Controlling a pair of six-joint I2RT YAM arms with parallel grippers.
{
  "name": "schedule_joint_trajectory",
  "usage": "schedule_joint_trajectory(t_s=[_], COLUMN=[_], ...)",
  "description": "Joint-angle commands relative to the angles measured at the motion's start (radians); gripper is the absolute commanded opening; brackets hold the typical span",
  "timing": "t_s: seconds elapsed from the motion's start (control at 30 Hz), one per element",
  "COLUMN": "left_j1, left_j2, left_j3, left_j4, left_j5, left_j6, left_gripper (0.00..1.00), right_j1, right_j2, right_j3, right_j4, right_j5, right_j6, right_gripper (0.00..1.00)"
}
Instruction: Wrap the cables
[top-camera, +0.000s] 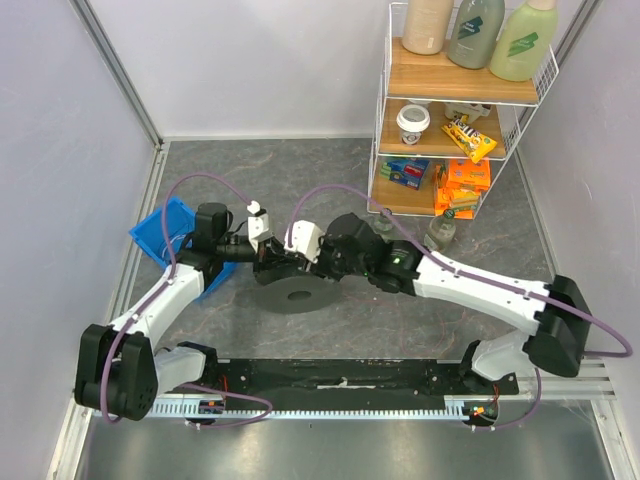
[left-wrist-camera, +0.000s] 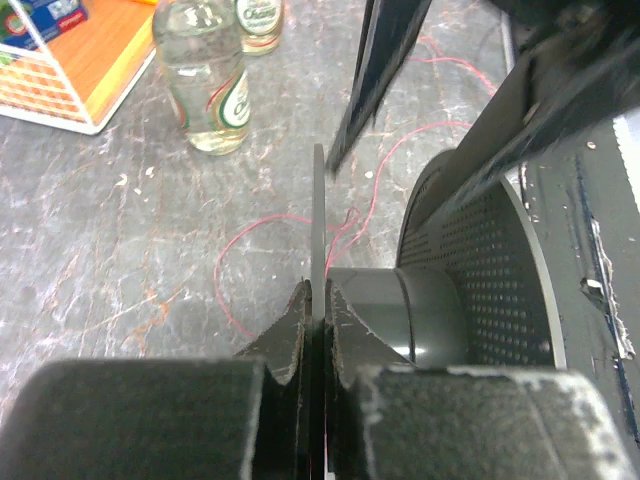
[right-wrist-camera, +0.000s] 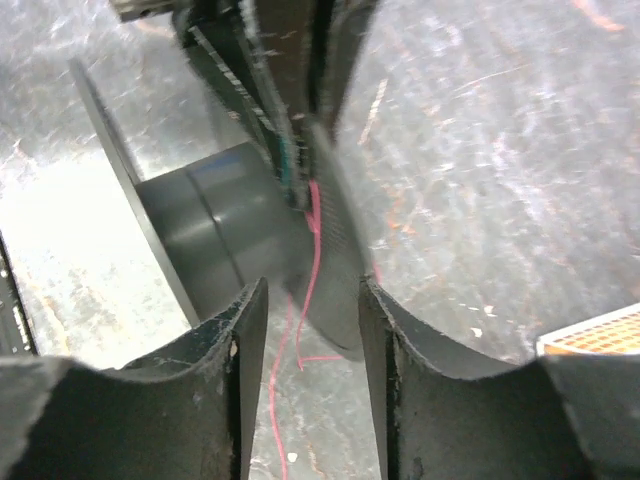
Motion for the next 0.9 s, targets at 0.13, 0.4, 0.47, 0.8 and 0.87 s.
schedule_joint_trajectory(t_s=[0.13, 0.4, 0.47, 0.8, 0.87], left_j1=[-0.001, -0.016, -0.034, -0.113, -0.114], left_j2=[-0.024, -0.071, -0.091, -0.176, -0.187], left_j3=[0.126, 0.201, 0.21, 0.229, 0.235], left_j4=[-0.149, -0.175, -0.175, -0.19, -0.186], left_j5=[0.009, 0.046, 0.044, 0.023, 0.026], left_j6=[0.072, 0.15, 0.168, 0.241, 0.225], left_gripper=[0.02, 0.02, 0.02, 0.02, 0.02], right_j1=[-0.073, -0.116, -0.116, -0.116, -0.116], right_j2=[-0.172, -0.217, -0.224, -0.202, -0.203], right_j3=[-0.028, -0.028, -0.03, -0.011, -0.022], right_j4=[-0.005, 0.019, 0.047, 0.098, 0.096], right_j5=[-0.068, -0.206, -0.242, -0.343, -0.346], right_j6=[-0.016, -0.061, -0.065, -0.096, -0.107], right_gripper=[0.61, 0.69, 0.7, 0.61, 0.54])
